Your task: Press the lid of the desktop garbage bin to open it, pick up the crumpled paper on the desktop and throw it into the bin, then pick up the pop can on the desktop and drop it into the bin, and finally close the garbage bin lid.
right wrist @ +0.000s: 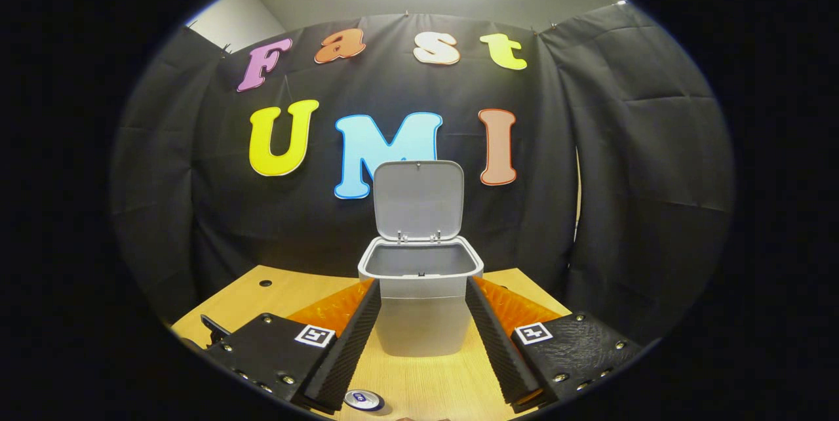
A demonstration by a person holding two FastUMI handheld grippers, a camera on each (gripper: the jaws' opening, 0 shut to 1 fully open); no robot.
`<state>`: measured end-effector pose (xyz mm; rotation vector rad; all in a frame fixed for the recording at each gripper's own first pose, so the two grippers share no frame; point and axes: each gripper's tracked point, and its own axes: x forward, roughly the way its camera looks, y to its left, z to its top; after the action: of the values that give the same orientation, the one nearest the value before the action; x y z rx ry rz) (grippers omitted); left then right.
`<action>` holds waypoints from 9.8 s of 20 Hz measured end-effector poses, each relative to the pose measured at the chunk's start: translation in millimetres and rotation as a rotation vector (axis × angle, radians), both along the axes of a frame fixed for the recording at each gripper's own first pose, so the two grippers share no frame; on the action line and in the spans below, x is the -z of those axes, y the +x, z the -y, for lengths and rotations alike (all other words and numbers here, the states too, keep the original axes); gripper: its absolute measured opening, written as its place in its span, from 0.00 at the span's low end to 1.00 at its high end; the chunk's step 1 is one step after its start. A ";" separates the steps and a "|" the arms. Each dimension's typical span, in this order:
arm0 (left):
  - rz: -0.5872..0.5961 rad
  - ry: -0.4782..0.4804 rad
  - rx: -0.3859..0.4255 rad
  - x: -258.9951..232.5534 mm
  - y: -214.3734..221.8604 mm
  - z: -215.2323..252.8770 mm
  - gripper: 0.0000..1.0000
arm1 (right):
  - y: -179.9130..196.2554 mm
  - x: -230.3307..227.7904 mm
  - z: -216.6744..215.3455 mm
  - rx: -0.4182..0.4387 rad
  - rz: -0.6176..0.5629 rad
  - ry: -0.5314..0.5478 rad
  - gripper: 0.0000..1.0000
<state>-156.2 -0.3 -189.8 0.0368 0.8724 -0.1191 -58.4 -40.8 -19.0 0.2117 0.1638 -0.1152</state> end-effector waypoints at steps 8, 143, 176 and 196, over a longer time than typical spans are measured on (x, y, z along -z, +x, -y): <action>0.020 0.008 -0.029 2.2 2.6 -3.5 0.31 | -6.9 1.6 17.7 0.044 -0.002 0.010 0.84; 0.670 -0.172 -0.132 -281.6 53.6 16.1 0.95 | -34.3 211.7 -141.2 -0.485 -0.528 0.092 0.84; 0.722 -0.214 -0.113 -291.5 92.2 21.3 0.95 | 122.7 -28.4 -39.7 -0.193 0.162 -0.126 0.83; 0.730 -0.169 -0.154 -291.7 89.5 3.7 0.95 | 178.4 28.7 -45.8 -0.206 -0.005 -0.154 0.84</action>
<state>-66.7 -4.0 101.9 -0.1390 0.1328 -0.0278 119.9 4.9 -47.7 0.0402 0.1804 0.0768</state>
